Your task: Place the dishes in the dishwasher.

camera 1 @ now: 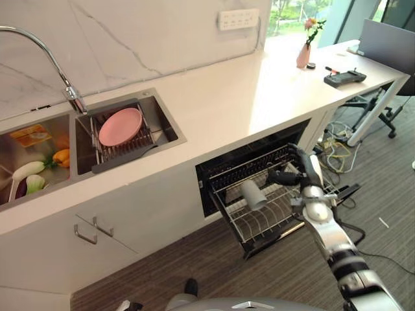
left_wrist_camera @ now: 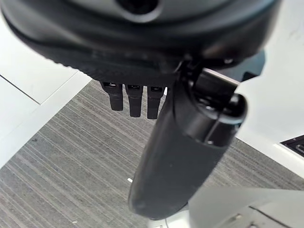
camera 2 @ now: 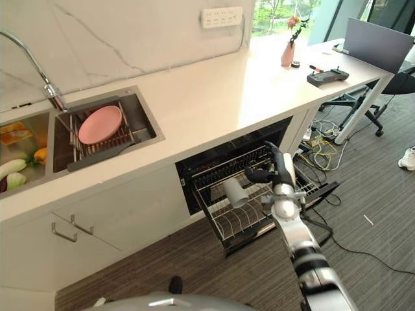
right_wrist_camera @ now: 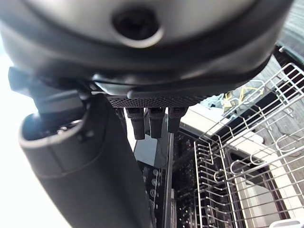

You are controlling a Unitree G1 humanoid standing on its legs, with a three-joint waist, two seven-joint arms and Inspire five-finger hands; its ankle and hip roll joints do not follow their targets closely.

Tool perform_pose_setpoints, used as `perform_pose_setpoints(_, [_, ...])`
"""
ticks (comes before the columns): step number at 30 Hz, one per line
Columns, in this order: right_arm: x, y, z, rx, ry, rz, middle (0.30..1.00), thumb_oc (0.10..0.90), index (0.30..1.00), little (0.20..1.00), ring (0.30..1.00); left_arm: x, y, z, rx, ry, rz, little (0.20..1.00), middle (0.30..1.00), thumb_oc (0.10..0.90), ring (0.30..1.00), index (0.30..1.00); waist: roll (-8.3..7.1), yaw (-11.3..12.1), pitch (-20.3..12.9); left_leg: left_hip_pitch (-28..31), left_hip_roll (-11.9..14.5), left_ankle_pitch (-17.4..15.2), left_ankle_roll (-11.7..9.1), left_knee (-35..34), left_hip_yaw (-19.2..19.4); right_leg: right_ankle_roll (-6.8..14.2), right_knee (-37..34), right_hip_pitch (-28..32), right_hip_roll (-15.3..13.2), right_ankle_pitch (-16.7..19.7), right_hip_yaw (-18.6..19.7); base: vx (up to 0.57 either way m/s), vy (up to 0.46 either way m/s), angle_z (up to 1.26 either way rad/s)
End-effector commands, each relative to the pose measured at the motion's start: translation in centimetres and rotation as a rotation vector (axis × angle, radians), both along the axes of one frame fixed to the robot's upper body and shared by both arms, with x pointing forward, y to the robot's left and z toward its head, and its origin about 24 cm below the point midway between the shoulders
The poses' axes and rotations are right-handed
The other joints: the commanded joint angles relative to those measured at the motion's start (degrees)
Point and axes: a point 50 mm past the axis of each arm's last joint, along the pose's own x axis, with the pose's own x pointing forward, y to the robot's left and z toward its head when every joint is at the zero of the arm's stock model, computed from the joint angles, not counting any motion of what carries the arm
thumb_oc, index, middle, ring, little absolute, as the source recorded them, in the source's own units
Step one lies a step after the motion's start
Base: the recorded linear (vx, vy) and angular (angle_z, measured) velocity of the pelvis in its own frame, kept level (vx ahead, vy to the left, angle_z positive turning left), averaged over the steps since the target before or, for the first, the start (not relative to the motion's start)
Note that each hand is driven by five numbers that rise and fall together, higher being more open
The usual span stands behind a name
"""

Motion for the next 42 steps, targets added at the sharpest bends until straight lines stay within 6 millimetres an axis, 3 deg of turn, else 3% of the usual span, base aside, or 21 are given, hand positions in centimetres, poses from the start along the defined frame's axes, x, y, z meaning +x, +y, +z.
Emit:
perform_pose_setpoints(1, [-0.2,-0.7,5.3,0.059,-0.298,0.011,0.900,0.800,0.900,0.900,0.900,0.3,1.3,0.2,0.058,-0.019,0.141,0.900,0.900,0.800,0.900,0.900,0.57,-0.66,0.32,3.13,4.52,-4.21,-3.80,2.95,4.84,1.24,0.98,-3.63,-1.01,-4.51,1.67,-0.07,-0.075,-0.20])
perform_pose_setpoints(4, [-2.2,-1.3,5.8,0.041,-0.317,0.038,0.900,0.800,0.900,0.900,0.900,1.7,1.5,0.5,0.052,-0.091,0.228,0.900,0.900,0.800,0.900,0.900,-0.58,-2.89,2.89,-3.15,5.56,-4.35,-3.73,14.52,9.98,1.00,0.98,-3.31,-2.51,-4.52,0.18,-0.14,-0.006,-0.06])
perform_pose_setpoints(5, [-2.5,-1.5,6.5,0.014,-0.343,0.049,0.900,0.800,0.900,0.900,0.900,2.1,1.4,0.5,0.051,-0.105,0.222,0.900,0.900,0.800,0.900,0.900,-0.77,-4.11,3.38,-4.07,7.53,-4.14,-3.90,16.93,14.31,1.08,0.93,-3.09,-3.25,-4.49,-0.75,-0.08,0.210,0.62])
perform_pose_setpoints(6, [-2.8,-1.6,7.6,-0.022,-0.384,0.076,0.900,0.800,0.900,0.900,0.900,1.8,1.3,0.4,0.048,-0.106,0.224,0.900,0.900,0.800,0.900,0.900,-0.01,-5.41,3.97,-3.26,11.79,-3.26,-4.35,18.09,18.32,1.51,1.25,-2.74,-4.09,-4.12,-1.31,0.01,0.191,0.87])
perform_pose_setpoints(7, [-2.8,-1.6,7.6,-0.022,-0.383,0.076,0.900,0.800,0.900,0.900,0.900,1.8,1.3,0.4,0.048,-0.104,0.224,0.900,0.900,0.800,0.900,0.900,0.16,-5.29,3.92,-2.63,11.96,-4.24,-5.05,18.18,17.81,1.81,1.13,-2.09,-3.81,-4.88,-0.71,0.01,0.274,0.70])
perform_pose_setpoints(9, [-2.8,-1.4,8.7,0.005,-0.442,0.122,0.900,0.800,0.900,0.900,0.900,1.3,1.2,0.4,0.057,-0.081,0.151,0.900,0.900,0.800,0.900,0.900,1.29,-5.66,4.10,-1.66,13.53,-1.21,-5.59,13.85,13.76,3.40,3.61,-3.01,-6.79,-3.24,-0.57,0.03,0.408,-0.13])
perform_pose_setpoints(11, [-2.8,-1.4,8.7,0.005,-0.442,0.122,0.900,0.800,0.900,0.900,0.900,1.3,1.2,0.4,0.057,-0.081,0.151,0.900,0.900,0.800,0.900,0.900,1.28,-5.68,4.09,-1.63,13.48,-1.16,-5.58,13.76,13.74,3.41,3.69,-3.03,-6.83,-3.29,-0.60,0.02,0.304,0.00])
perform_pose_setpoints(12, [-2.7,-1.1,9.7,0.048,-0.496,0.145,0.900,0.800,0.900,0.900,0.900,1.9,1.0,0.4,0.063,-0.059,-0.007,0.900,0.900,0.800,0.900,0.900,1.38,-6.33,3.86,-2.17,14.91,-0.29,-5.79,12.27,12.48,4.62,6.67,-3.95,-9.91,-3.34,-0.89,0.00,0.489,0.30])
perform_pose_setpoints(14, [-2.8,-1.2,10.4,0.073,-0.527,0.167,0.900,0.800,0.900,0.900,0.900,3.1,0.8,0.5,0.058,-0.067,-0.093,0.900,0.900,0.800,0.900,0.900,1.67,-6.55,2.99,-2.22,14.62,-3.49,-5.53,11.74,12.51,5.88,9.01,-4.64,-12.43,-3.70,-1.96,0.02,0.592,0.42])
perform_pose_setpoints(15, [-3.1,-1.5,10.4,0.072,-0.527,0.154,0.900,0.800,0.900,0.900,0.900,3.5,0.8,0.6,0.060,-0.073,-0.115,0.900,0.900,0.800,0.900,0.900,1.28,-6.59,2.60,-3.19,13.13,-5.64,-5.07,12.90,11.66,6.21,10.57,-4.90,-14.64,-2.51,-2.46,0.06,0.572,0.63])
perform_pose_setpoints(18, [-2.3,-0.8,10.2,0.099,-0.518,0.164,0.900,0.800,0.900,0.900,0.900,4.0,1.3,0.8,0.072,-0.083,-0.102,0.900,0.900,0.800,0.900,0.900,-0.90,-5.85,4.08,-4.50,7.07,-11.03,-0.77,17.80,11.66,5.83,20.77,-9.74,-22.35,5.85,0.51,0.02,0.580,0.72])
perform_pose_setpoints(20, [-1.7,0.2,10.1,0.140,-0.521,0.189,0.900,0.800,0.900,0.900,0.900,3.9,2.0,1.0,0.082,-0.085,-0.065,0.900,0.900,0.800,0.900,0.900,-0.45,-4.75,4.31,-1.82,5.59,-12.92,0.90,16.08,13.92,6.14,26.95,-12.12,-23.93,5.58,-3.54,0.07,0.588,0.11])
perform_pose_setpoints(21, [-1.6,0.4,10.1,0.146,-0.521,0.192,0.900,0.800,0.900,0.900,0.900,3.9,2.4,1.1,0.087,-0.088,-0.054,0.900,0.900,0.800,0.900,0.900,-0.25,-4.74,4.44,-1.13,4.60,-12.81,1.91,15.07,13.93,5.86,29.64,-12.85,-22.83,4.35,-3.85,0.08,0.529,-0.18])
perform_pose_setpoints(22, [-1.7,0.4,10.1,0.145,-0.521,0.195,0.900,0.800,0.900,0.900,0.900,3.9,2.6,1.2,0.087,-0.091,-0.039,0.900,0.900,0.800,0.900,0.900,-0.51,-5.07,4.54,-0.88,3.17,-11.16,2.98,13.57,14.06,4.13,31.21,-14.46,-19.98,3.47,-2.92,0.05,0.399,-0.10])
perform_pose_setpoints(24, [-2.3,-0.7,10.8,0.153,-0.569,0.138,0.900,0.800,0.900,0.900,0.900,3.7,2.7,1.2,0.073,-0.084,-0.013,0.900,0.900,0.800,0.900,0.900,-1.03,-5.51,4.20,0.55,0.54,-10.56,4.18,10.85,12.45,3.71,28.22,-14.95,-13.38,0.70,-1.30,0.15,0.336,0.43])
perform_pose_setpoints(27, [-2.4,-1.0,11.1,0.159,-0.593,0.114,0.900,0.800,0.900,0.900,0.900,3.6,2.7,1.1,0.073,-0.074,-0.008,0.900,0.900,0.800,0.900,0.900,-1.16,-5.67,4.21,1.00,0.02,-10.57,4.30,10.15,11.85,3.18,25.85,-14.67,-11.82,-0.14,-1.30,0.13,0.123,0.54])
perform_pose_setpoints(28, [-2.5,-1.5,11.4,0.157,-0.617,0.080,0.900,0.800,0.900,0.900,0.900,3.6,2.7,1.1,0.069,-0.064,0.010,0.900,0.900,0.800,0.900,0.900,-1.53,-5.91,4.29,1.61,-1.17,-11.00,4.37,9.46,10.87,2.69,18.92,-14.78,-9.33,-0.96,0.50,0.21,0.049,0.46])
perform_pose_setpoints(29, [-2.6,-1.9,12.1,0.137,-0.658,0.042,0.900,0.800,0.900,0.900,0.900,3.4,2.4,0.9,0.062,-0.062,0.044,0.900,0.900,0.800,0.900,0.900,-1.96,-6.06,4.57,2.60,-1.87,-11.54,4.35,9.17,10.31,3.56,13.78,-16.07,-8.42,1.39,2.29,0.21,0.051,0.34])
perform_pose_setpoints(35, [-2.7,-1.9,12.7,0.135,-0.698,0.026,0.900,0.800,0.900,0.900,0.900,3.8,1.5,0.7,0.028,-0.067,0.010,0.900,0.900,0.800,0.900,0.900,-2.47,-6.37,4.36,4.75,-2.70,-13.14,4.23,8.71,9.42,4.87,8.67,-16.48,-8.09,5.06,2.58,0.18,-0.022,0.09])
perform_pose_setpoints(38, [-2.4,-1.6,12.0,0.148,-0.645,0.068,0.900,0.800,0.900,0.900,0.900,3.9,1.3,0.7,0.015,-0.066,0.009,0.900,0.900,0.800,0.900,0.900,-3.40,-6.34,3.51,5.61,-3.51,-14.11,3.93,8.89,8.91,4.61,8.06,-15.84,-7.86,4.58,3.70,0.18,-0.075,0.11])
perform_pose_setpoints(42, [-2.3,-0.7,10.5,0.183,-0.545,0.176,0.900,0.800,0.900,0.900,0.900,2.5,1.2,0.4,0.000,-0.036,0.071,0.900,0.900,0.800,0.900,0.900,-3.15,-6.23,1.33,7.45,-1.28,-14.74,2.05,9.26,8.74,3.40,7.78,-14.23,-5.52,2.54,2.81,0.26,-0.195,0.14])
